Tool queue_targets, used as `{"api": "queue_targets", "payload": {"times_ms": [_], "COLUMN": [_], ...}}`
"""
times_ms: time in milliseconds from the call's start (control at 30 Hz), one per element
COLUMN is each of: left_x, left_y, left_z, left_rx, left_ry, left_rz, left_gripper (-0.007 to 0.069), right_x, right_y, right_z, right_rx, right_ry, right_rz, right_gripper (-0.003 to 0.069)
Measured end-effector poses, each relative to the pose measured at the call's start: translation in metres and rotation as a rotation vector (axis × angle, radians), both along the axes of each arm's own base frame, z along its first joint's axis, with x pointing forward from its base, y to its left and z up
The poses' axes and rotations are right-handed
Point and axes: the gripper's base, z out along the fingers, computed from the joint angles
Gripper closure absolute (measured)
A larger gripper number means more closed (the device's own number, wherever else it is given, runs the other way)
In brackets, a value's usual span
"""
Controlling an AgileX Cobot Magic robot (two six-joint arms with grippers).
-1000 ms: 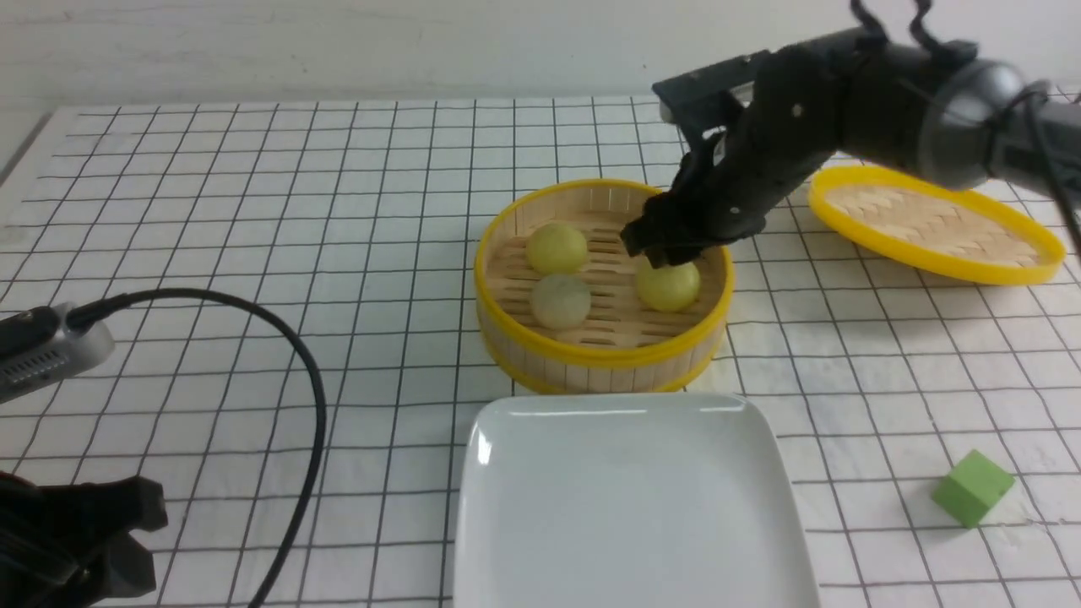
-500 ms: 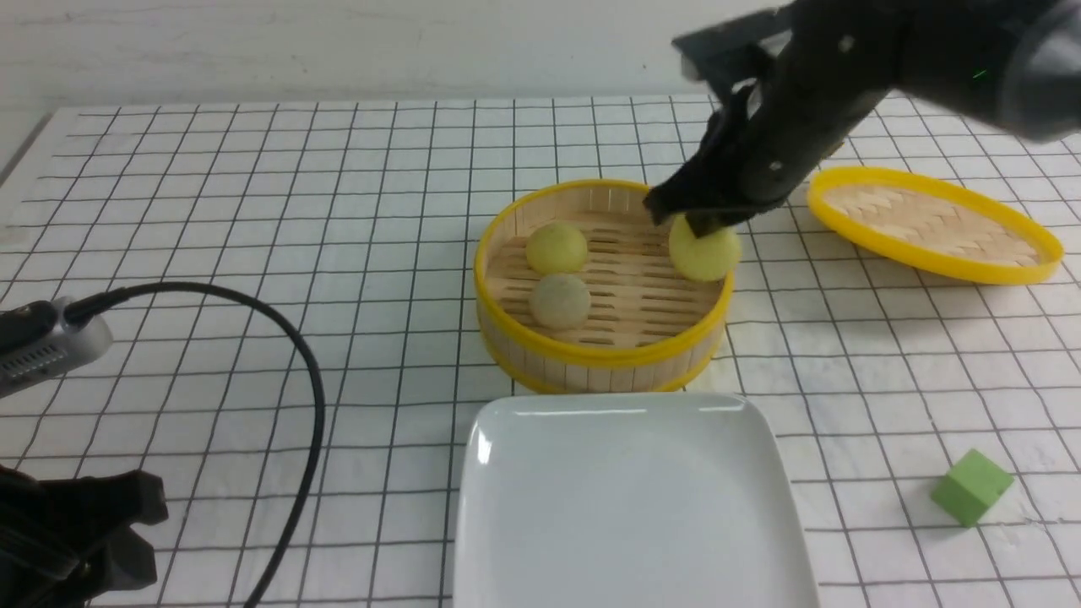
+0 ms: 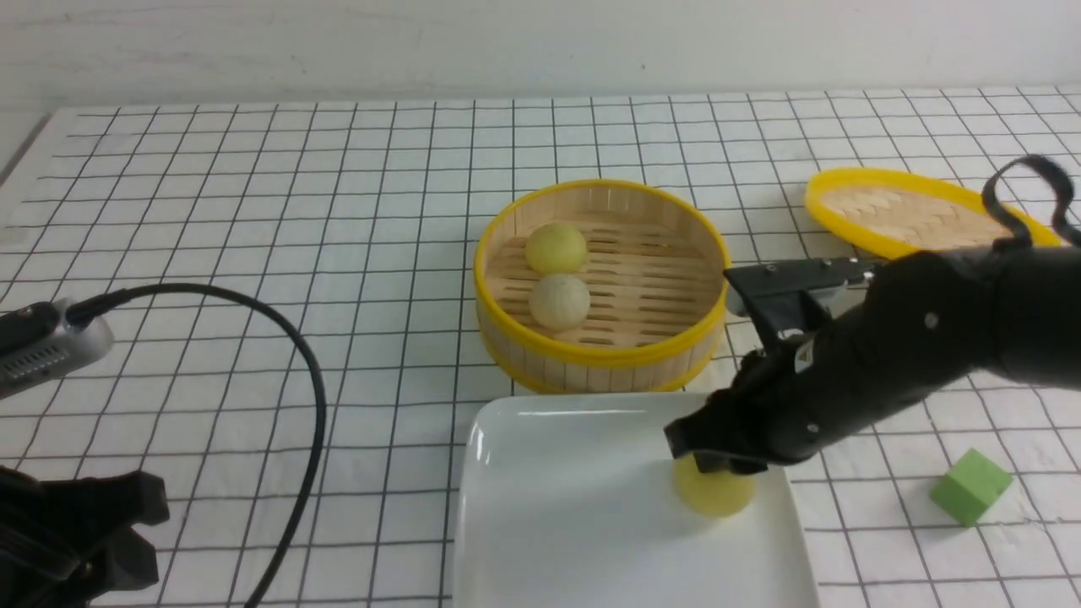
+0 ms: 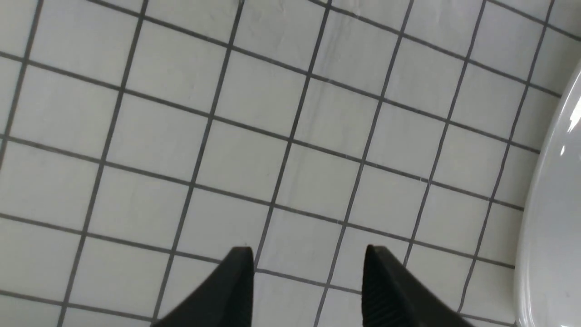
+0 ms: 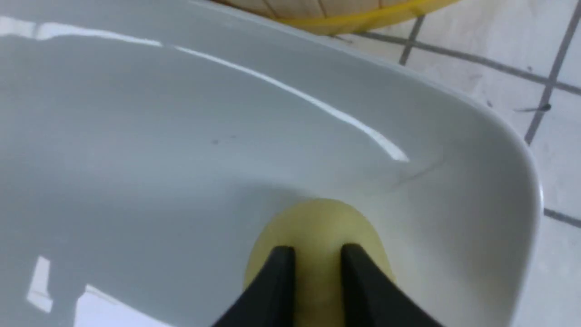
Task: Put the steamed buns into the plate on the white-black tablecloth.
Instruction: 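Move the steamed bun from the bamboo steamer onto the white plate with the right gripper, then reach into the bamboo steamer and grasp a bun with the left gripper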
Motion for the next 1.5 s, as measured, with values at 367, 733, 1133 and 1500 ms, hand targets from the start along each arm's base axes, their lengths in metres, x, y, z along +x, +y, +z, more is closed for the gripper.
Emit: {"api": "queue_targets", "payload": {"times_ms": [367, 733, 1133, 1500], "left_x": [0.006, 0.052, 0.164, 0.238], "left_y": [0.001, -0.021, -0.160, -0.231], "left_z": [0.003, 0.006, 0.024, -0.003], "left_rx": [0.009, -0.080, -0.089, 0.110], "left_ry": [-0.069, 0.003, -0.030, -0.125], "left_rz": [0.007, -0.171, -0.449, -0.534], "left_gripper": [0.0309, 0.0622, 0.0501, 0.0230], "right_x": [-0.022, -0.141, -0.174, -0.168], "right_y": [-0.024, -0.123, -0.136, -0.134], "right_z": [0.105, 0.130, 0.089, 0.093], "right_rx": [-0.060, -0.210, -0.189, -0.162], "right_ry": [-0.084, -0.038, -0.084, -0.162], "right_rz": [0.128, 0.014, -0.006, -0.020], "right_gripper": [0.0312, 0.0673, 0.0667, 0.0661]}}
